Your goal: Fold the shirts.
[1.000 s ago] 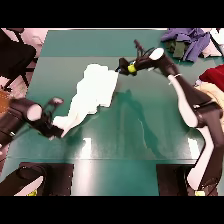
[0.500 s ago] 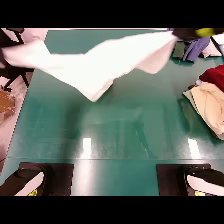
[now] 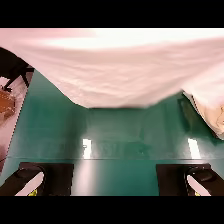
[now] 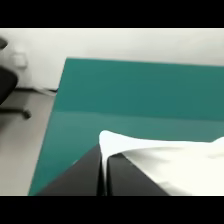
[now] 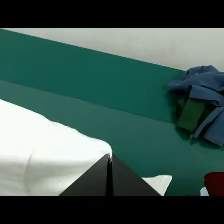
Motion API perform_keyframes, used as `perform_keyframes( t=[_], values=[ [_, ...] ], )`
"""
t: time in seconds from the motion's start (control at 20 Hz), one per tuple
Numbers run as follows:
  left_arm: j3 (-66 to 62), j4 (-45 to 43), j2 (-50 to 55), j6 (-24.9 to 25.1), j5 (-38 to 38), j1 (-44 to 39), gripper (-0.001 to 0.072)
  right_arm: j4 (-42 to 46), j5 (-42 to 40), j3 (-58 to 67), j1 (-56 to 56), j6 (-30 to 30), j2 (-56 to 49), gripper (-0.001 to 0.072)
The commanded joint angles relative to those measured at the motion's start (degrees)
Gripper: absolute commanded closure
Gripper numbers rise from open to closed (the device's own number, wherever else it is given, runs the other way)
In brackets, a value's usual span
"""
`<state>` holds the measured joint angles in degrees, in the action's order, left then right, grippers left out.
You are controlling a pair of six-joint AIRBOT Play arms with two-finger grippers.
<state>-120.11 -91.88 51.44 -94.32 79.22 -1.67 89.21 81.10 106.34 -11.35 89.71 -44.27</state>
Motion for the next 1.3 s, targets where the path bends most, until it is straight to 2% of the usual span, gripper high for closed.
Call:
perform_keyframes(
  t=[0.0,0.1,0.25,0.35,0.45,0.5,0.65,0.75,1.0,1.1,1.25],
  values=[
    [0.2,15.8,1.3,0.2,-4.7,0.0,0.0684,-1.7,3.7,-0.4,0.0,0.9,-1.5,0.0691],
    [8.0,20.3,3.2,0.3,-4.6,-0.1,0.0684,-2.6,5.5,-2.6,-0.5,-0.7,-7.2,0.0691],
    [22.8,20.7,8.0,3.3,-9.0,-3.0,0.0684,0.7,-2.8,-13.2,-0.5,-3.9,-14.2,0.0691],
    [30.9,21.7,12.8,5.4,-17.7,-5.7,0.0684,2.4,-7.9,-19.9,3.4,-4.0,-19.2,0.0691],
    [33.6,25.5,19.6,7.6,-27.4,-7.6,0.0684,2.3,-7.1,-24.8,9.8,-3.9,-24.6,0.0691],
    [33.6,29.0,22.9,8.5,-32.1,-8.4,0.0684,2.3,-5.5,-27.0,13.1,-3.9,-26.8,0.0691],
    [31.7,44.5,32.5,18.2,-45.8,-12.3,0.0684,2.4,-2.9,-35.1,21.4,-4.2,-30.2,0.0691],
    [28.9,47.3,38.4,20.5,-50.6,-16.2,0.0684,2.5,-2.5,-40.5,23.9,-4.9,-30.3,0.0691],
    [22.0,47.4,50.2,22.9,-51.0,-26.9,0.0684,7.2,5.0,-52.9,23.8,-5.4,-30.2,0.0691],
    [21.4,47.1,52.1,25.6,-50.2,-30.1,0.0684,6.3,4.2,-57.6,23.8,-5.5,-29.2,0.0691],
    [21.4,43.8,52.5,25.8,-48.6,-31.0,0.0684,6.4,0.6,-63.1,23.8,-5.9,-24.3,0.0691]
  ],
)
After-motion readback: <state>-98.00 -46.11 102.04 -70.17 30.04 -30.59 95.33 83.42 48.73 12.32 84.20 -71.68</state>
